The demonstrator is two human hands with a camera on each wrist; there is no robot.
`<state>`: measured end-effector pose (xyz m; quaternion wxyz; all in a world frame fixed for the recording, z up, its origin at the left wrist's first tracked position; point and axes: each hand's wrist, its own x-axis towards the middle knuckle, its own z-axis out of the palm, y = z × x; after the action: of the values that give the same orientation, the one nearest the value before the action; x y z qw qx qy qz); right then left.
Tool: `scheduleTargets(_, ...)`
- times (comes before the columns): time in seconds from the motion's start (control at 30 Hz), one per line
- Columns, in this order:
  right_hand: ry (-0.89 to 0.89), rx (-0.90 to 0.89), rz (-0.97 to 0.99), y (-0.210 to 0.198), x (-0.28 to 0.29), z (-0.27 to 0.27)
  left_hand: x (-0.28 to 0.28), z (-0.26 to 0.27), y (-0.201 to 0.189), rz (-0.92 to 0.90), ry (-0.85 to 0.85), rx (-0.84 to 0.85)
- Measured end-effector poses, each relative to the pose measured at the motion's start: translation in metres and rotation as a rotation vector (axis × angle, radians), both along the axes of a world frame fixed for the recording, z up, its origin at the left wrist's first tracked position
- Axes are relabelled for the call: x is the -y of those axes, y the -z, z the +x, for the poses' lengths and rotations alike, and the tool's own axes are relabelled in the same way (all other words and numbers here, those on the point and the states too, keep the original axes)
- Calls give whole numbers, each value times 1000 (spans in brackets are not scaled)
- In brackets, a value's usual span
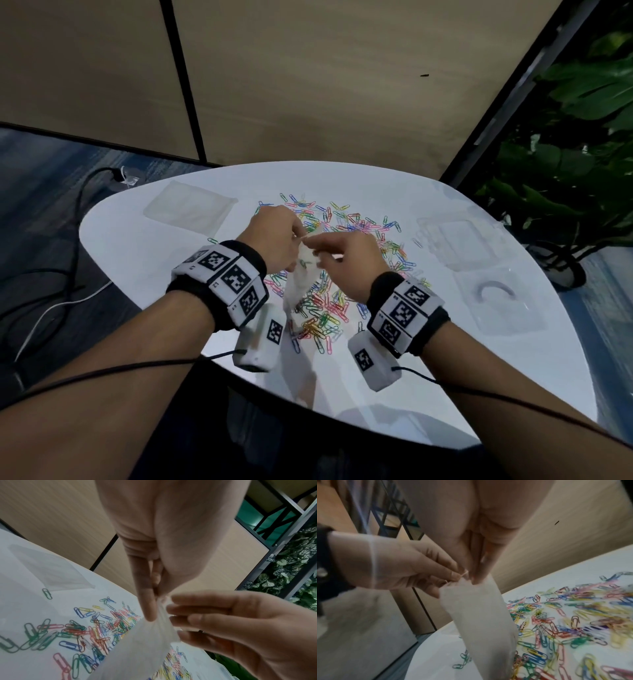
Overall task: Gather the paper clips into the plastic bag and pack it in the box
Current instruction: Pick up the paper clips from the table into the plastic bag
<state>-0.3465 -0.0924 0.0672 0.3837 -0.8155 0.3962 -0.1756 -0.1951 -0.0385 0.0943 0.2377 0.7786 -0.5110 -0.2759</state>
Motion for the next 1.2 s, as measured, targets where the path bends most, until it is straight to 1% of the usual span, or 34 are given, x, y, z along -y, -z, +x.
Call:
scheduleTargets(0.07, 55, 159, 26, -5, 3, -10, -2, 7, -2, -37, -36, 16)
scheduleTargets(0.1, 94, 179, 48, -3, 7, -17, -4, 11, -3, -50, -55, 19)
scheduleTargets(0.13, 130, 129, 75, 1, 11, -27, -7, 17, -4, -63, -72, 23)
scheduleTargets(0.17, 145, -6, 111, 8, 14, -37, -10, 22, -5, -74, -86, 28)
scheduleTargets(0.27, 106, -616, 290, 38, 7, -66, -22, 39, -7, -75, -113, 32)
scheduleTargets(0.3, 92, -734, 365, 47, -2, -71, -27, 44, -7, -67, -121, 24)
scheduleTargets(0.33, 90, -772, 424, 54, -12, -73, -32, 50, -7, -60, -135, 17)
scheduleTargets(0.37, 98, -767, 447, 63, -21, -73, -37, 55, -6, -54, -152, 15)
scheduleTargets(0.4, 105, -745, 418, 71, -28, -71, -41, 61, -5, -47, -171, 18)
scheduleTargets(0.5, 123, -659, 226, 90, -40, -49, -54, 78, -2, -19, -215, 35)
scheduleTargets(0.6, 113, -567, 121, 99, -41, -21, -64, 91, 0, 13, -235, 74)
scheduleTargets(0.67, 48, -562, 30, 104, -37, -7, -69, 99, 2, 29, -247, 98)
scheduleTargets(0.73, -57, -579, -81, 109, -32, 4, -73, 107, 3, 30, -258, 108)
scheduleTargets(0.83, -224, -626, -297, 122, -27, 16, -76, 115, 5, 26, -260, 96)
scheduleTargets(0.93, -270, -628, -410, 128, -21, 22, -74, 117, 8, 27, -251, 76)
scheduleTargets(1.0, -260, -640, -415, 125, -17, 23, -72, 115, 9, 33, -236, 68)
scheduleTargets(1.07, -206, -602, -361, 120, -9, 21, -70, 112, 10, 42, -217, 64)
scheduleTargets(1.13, -80, -504, -239, 110, -3, 17, -68, 109, 10, 49, -207, 54)
scheduleTargets(1.2, 71, -383, -72, 98, 3, 14, -67, 107, 11, 57, -199, 49)
